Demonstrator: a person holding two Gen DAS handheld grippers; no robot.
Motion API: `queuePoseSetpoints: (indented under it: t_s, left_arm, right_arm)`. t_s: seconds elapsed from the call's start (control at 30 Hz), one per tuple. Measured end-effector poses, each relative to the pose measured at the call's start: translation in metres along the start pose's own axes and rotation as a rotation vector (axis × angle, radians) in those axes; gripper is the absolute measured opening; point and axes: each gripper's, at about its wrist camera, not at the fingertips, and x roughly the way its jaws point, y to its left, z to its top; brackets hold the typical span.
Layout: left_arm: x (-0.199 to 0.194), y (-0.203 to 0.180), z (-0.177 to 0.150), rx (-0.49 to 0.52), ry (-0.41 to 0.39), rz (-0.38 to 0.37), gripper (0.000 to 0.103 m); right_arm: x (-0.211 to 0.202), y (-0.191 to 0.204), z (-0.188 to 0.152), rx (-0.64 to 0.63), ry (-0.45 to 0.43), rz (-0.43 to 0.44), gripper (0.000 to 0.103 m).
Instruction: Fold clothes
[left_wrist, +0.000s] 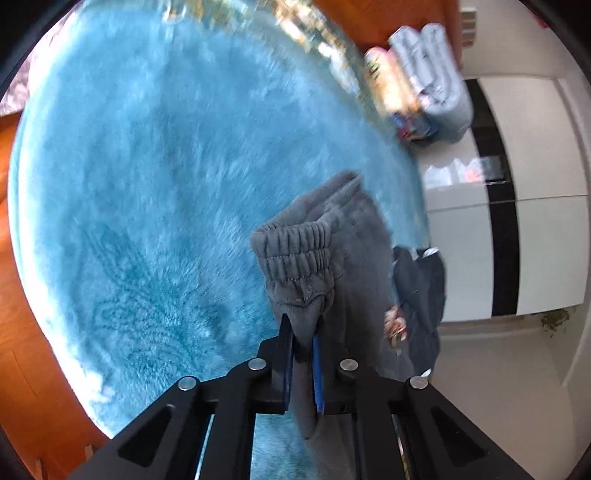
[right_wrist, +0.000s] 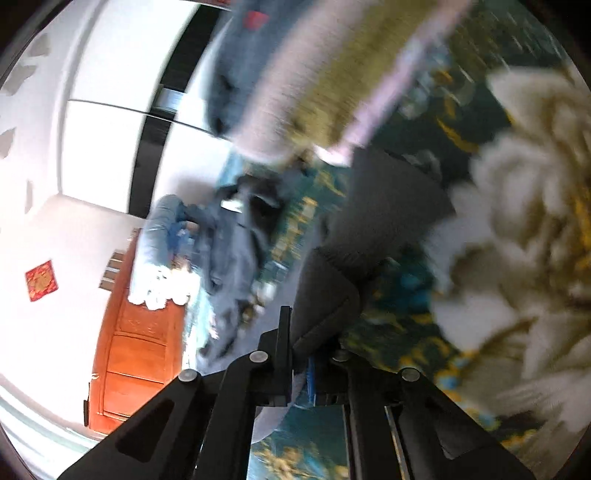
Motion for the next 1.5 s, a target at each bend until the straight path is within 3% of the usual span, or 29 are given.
queuePoseSetpoints:
  t_s: [0.1, 0.27, 0.4, 0.57, 0.67, 0.9, 1.0, 1.1, 1.27, 1.37, 1.4, 1.43, 1.47, 1.5]
  left_arm:
    - [-0.019, 0.000, 0.003, 0.002, -0.019, -0.005, 0.008]
    - [-0.051, 0.000, 0.008, 0.006, -0.050, -0.013, 0.008]
    - [-0.076, -0.001, 0.012, 0.009, -0.076, -0.019, 0.008]
    - [-0.049, -0.024, 0.038, -0.086, 0.010, -0.098, 0.010]
    - [-0.025, -0.051, 0.053, -0.109, 0.041, -0.113, 0.011]
    - [0.046, -0.074, 0.096, -0.189, 0.056, -0.030, 0.013]
    - [0.066, -0.067, 0.112, -0.227, 0.030, -0.012, 0.012]
    - [0.081, -0.057, 0.126, -0.237, 0.018, -0.010, 0.014]
    - [0.073, -0.053, 0.129, -0.138, 0.017, -0.040, 0.015]
    - [0.045, -0.062, 0.119, 0.003, -0.042, -0.022, 0.034]
    - [0.035, -0.061, 0.112, 0.046, -0.072, -0.011, 0.046]
    - [0.025, -0.059, 0.104, 0.086, -0.104, 0.001, 0.055]
    - [0.014, -0.057, 0.096, 0.127, -0.135, 0.013, 0.057]
    - [0.008, -0.051, 0.089, 0.148, -0.150, 0.028, 0.059]
  right_arm:
    - [-0.019, 0.021, -0.010, -0.063, -0.035, 0.051, 0.005]
    - [-0.041, 0.042, -0.043, -0.162, 0.001, 0.093, 0.005]
    - [-0.026, 0.058, -0.035, -0.172, 0.021, 0.043, 0.005]
    - [-0.005, 0.086, 0.007, -0.127, 0.037, -0.004, 0.005]
    - [0.023, 0.109, 0.041, -0.084, 0.050, -0.050, 0.005]
    - [0.127, 0.161, 0.100, -0.076, 0.084, -0.243, 0.005]
    - [0.169, 0.164, 0.115, -0.077, 0.096, -0.321, 0.005]
    - [0.203, 0.153, 0.126, -0.053, 0.110, -0.342, 0.005]
    - [0.244, 0.136, 0.129, -0.092, 0.134, -0.386, 0.008]
    - [0.247, 0.136, 0.127, -0.144, 0.124, -0.342, 0.021]
    - [0.244, 0.137, 0.127, -0.159, 0.115, -0.322, 0.035]
    - [0.239, 0.139, 0.126, -0.181, 0.093, -0.302, 0.043]
    - [0.230, 0.144, 0.123, -0.213, 0.059, -0.287, 0.054]
    - [0.221, 0.148, 0.119, -0.249, 0.026, -0.278, 0.057]
